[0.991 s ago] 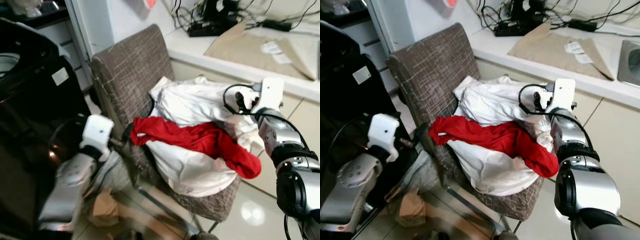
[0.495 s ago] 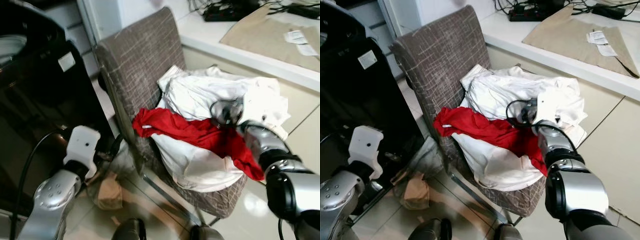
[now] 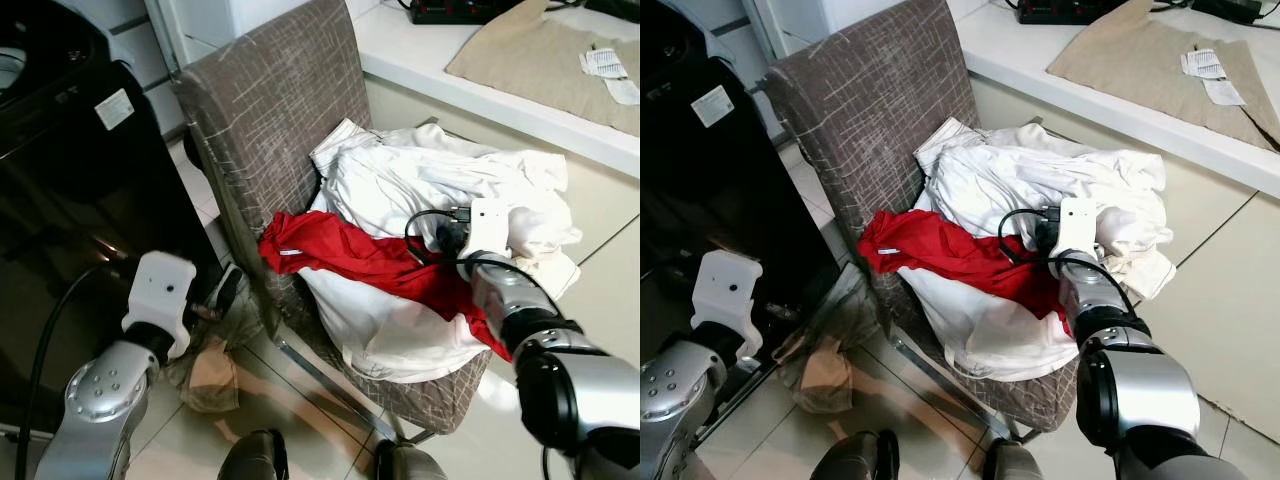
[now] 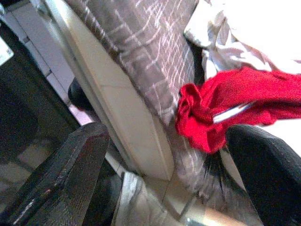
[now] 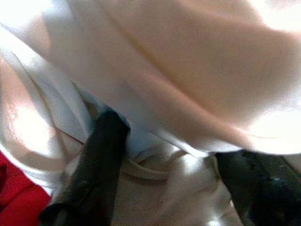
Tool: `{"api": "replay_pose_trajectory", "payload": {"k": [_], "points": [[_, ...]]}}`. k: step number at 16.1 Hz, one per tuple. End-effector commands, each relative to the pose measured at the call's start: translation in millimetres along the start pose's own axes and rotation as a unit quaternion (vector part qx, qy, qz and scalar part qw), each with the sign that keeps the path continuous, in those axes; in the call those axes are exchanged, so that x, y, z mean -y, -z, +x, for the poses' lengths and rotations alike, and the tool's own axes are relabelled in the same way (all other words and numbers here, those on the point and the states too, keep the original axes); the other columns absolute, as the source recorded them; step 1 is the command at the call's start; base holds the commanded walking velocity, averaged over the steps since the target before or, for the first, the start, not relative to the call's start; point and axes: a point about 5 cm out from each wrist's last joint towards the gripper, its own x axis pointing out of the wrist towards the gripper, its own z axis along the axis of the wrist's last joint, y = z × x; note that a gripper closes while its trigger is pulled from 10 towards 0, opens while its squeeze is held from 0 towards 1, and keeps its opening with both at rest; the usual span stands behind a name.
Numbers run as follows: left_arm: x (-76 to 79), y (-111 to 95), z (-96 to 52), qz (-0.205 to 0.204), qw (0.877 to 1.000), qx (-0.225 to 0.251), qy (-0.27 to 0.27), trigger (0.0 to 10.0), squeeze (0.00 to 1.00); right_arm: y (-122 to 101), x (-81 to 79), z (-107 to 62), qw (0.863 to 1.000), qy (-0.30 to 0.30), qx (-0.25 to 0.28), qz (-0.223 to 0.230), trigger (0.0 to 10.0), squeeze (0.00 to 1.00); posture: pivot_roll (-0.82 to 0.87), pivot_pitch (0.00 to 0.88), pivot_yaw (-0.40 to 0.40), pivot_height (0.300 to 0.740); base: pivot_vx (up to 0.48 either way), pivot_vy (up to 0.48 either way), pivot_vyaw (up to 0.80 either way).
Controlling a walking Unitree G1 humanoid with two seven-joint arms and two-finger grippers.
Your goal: Clothes washing
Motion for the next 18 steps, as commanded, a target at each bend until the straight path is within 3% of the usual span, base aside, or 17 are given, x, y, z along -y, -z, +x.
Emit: {"api": "replay_pose_trajectory", "payload": {"k": [1, 6, 9, 11, 15, 16, 18], "points": [[4.5, 2, 5.3, -0.001, 1.000, -0.002, 0.002, 10.0, 0.00, 1, -9.0, -1.0, 0.999, -0.012, 0.020, -0.029, 0.0, 0.00, 0.14, 0.166, 0.024, 0.727, 0.000, 0.000, 0.00], [28.2, 3, 41.7, -0.012, 0.999, 0.016, 0.047, 10.0, 0.00, -10, -21.9, -6.8, 0.992, -0.019, 0.118, -0.041, 0.0, 0.00, 0.00, 0.093, 0.041, 0.727, 0.000, 0.000, 0.00], [27.1, 7, 52.0, 0.001, 0.998, 0.008, 0.055, 10.0, 0.00, -23, -32.5, -12.4, 0.983, -0.036, 0.177, -0.027, 0.0, 0.00, -0.03, 0.063, 0.041, 0.727, 0.000, 0.000, 0.00], [19.4, 8, 64.2, 0.001, 0.999, 0.011, 0.031, 10.0, 0.00, -40, -38.9, -18.7, 0.971, -0.043, 0.233, -0.031, 0.0, 0.00, -0.03, 0.035, 0.027, 0.727, 0.000, 0.000, 0.00], [27.6, 1, 81.0, -0.003, 0.999, 0.034, 0.031, 10.0, 0.00, -84, -44.6, -30.2, 0.943, -0.060, 0.327, -0.029, 0.0, 0.00, -0.07, 0.000, 0.022, 0.727, 0.000, 0.000, 0.00], [31.1, -4, 89.5, -0.002, 0.998, 0.046, 0.035, 10.0, 0.00, -114, -49.4, -40.3, 0.921, -0.082, 0.380, -0.030, 0.0, 0.00, -0.08, 0.000, 0.020, 0.727, 0.000, 0.000, 0.00], [31.1, -6, 93.3, -0.003, 0.998, 0.053, 0.035, 10.0, 0.00, -130, -51.6, -46.9, 0.907, -0.091, 0.411, -0.028, 0.0, 0.00, -0.07, 0.000, 0.016, 0.727, 0.000, 0.000, 0.00]]}}
